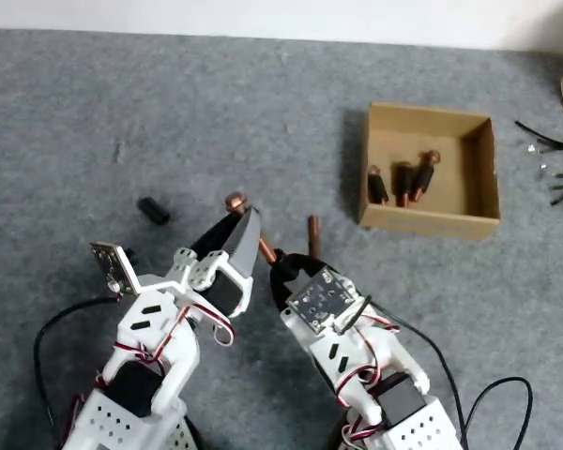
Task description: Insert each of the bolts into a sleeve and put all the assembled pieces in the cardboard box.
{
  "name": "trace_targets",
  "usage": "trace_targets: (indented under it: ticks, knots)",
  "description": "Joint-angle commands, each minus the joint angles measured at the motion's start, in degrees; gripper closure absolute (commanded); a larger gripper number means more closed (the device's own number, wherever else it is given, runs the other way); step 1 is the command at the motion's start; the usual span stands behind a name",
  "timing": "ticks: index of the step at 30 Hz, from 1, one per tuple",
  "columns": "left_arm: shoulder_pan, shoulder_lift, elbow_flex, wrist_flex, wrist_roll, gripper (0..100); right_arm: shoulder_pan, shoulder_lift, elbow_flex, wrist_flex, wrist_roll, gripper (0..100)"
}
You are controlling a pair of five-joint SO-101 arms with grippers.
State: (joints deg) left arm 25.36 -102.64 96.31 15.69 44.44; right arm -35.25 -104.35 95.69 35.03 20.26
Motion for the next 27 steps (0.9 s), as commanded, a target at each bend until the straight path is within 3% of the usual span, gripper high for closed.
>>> trace_targets:
  ticks: [1, 12, 21, 27]
  knots:
    - [-0.04, 0.66, 1.01, -0.97, 0.18, 100, -2.77, -1.1, 3.82, -2.51, -0.35, 99.4]
    - [0.48, 0.66, 1.01, -0.44, -0.18, 100, -2.68, -1.1, 3.82, -1.36, -0.18, 99.4]
    - [5.23, 0.66, 1.01, 8.35, -0.35, 100, -0.48, -1.1, 3.74, -1.36, -0.18, 99.4]
    - [11.21, 0.57, 1.01, 14.15, -7.38, 100, -0.48, -1.1, 3.74, -1.36, -0.18, 99.4]
